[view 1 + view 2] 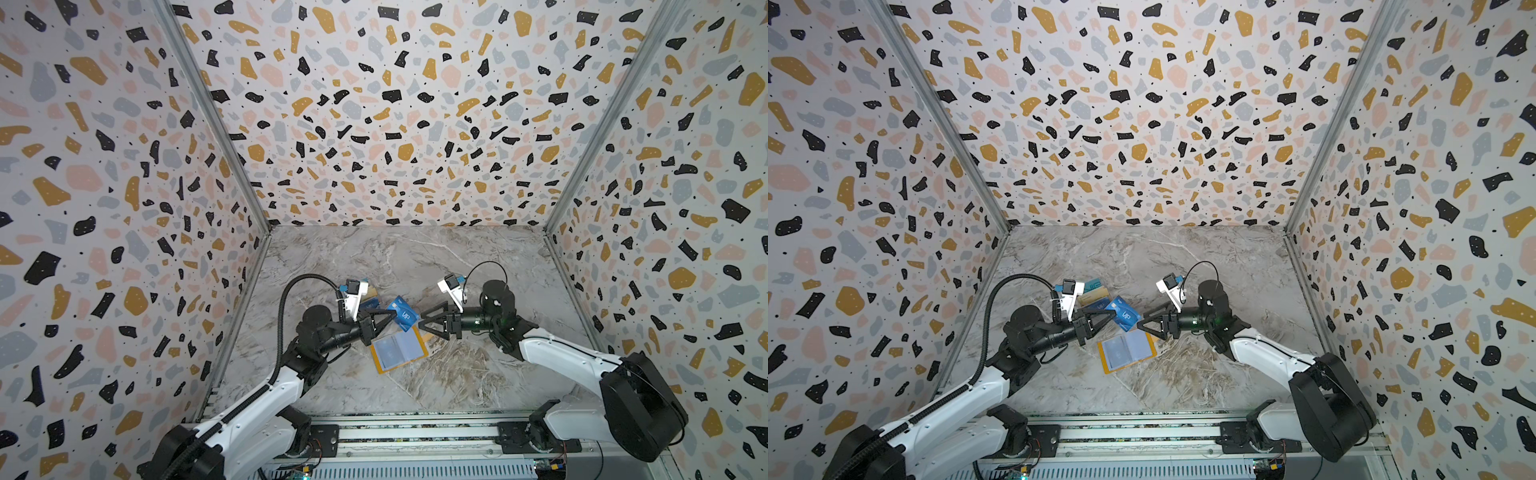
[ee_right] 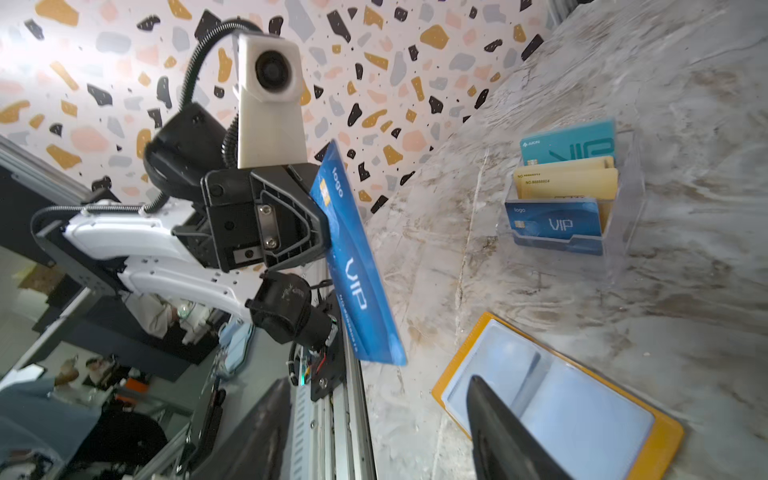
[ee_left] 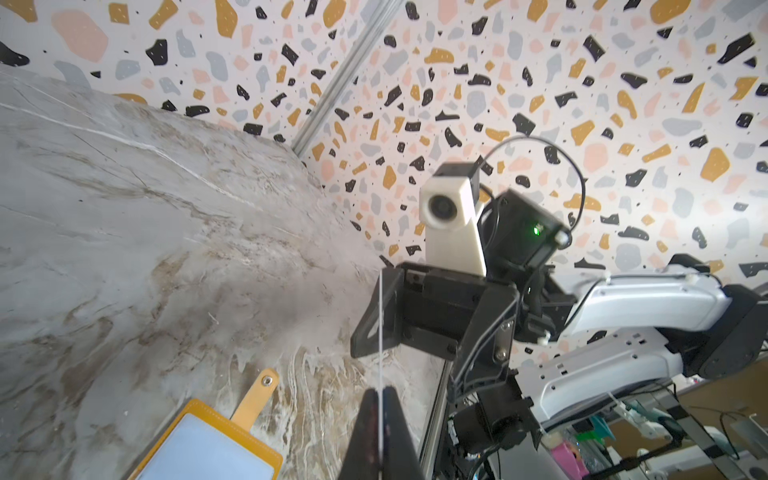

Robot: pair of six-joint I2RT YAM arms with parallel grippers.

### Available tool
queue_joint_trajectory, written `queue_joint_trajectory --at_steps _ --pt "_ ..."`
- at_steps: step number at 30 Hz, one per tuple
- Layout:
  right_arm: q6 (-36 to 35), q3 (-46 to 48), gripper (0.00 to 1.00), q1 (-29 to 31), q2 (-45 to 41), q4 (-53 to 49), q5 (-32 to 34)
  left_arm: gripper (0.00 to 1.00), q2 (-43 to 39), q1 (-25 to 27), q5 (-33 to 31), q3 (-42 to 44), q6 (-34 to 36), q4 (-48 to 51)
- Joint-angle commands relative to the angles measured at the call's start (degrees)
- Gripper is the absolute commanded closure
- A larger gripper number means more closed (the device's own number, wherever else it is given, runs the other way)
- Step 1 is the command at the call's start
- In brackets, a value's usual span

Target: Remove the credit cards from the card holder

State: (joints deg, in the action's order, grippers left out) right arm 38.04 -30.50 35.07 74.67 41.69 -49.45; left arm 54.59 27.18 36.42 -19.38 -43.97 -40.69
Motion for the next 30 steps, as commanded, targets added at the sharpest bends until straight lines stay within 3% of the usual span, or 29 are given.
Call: queue_joint_trajectory --at_steps 1,3,6,15,25,28,30 --pt "9.2 -0.1 0.33 4.0 -0.5 17.0 11.4 1.00 0.6 0.3 -4.1 1.8 -6.3 -16.6" --pt "9.1 -0.5 0.33 5.9 -0.1 17.9 14.7 1.00 0.9 0.3 -4.5 1.6 -8.6 -18.2" --pt "11.1 -1.5 0.34 7.0 2.4 22.4 14.1 1.00 0.3 0.3 -5.4 1.8 -9.7 -19.9" --pt "17.6 -4.5 0.68 9.8 9.4 36.3 12.8 1.00 -2.1 0.3 -8.3 5.4 -13.8 -26.6" --pt "17.9 -4.8 0.95 9.9 9.1 37.1 12.7 1.00 -2.9 0.3 -7.9 5.9 -15.1 -27.2" --pt "17.8 -4.2 1.00 8.9 8.3 36.3 11.6 0.84 -4.2 0.3 -7.4 5.5 -13.2 -22.3" --pt "17.4 -3.1 1.00 7.4 6.9 35.0 10.4 0.69 -6.1 0.3 -7.4 3.7 -9.3 -14.0"
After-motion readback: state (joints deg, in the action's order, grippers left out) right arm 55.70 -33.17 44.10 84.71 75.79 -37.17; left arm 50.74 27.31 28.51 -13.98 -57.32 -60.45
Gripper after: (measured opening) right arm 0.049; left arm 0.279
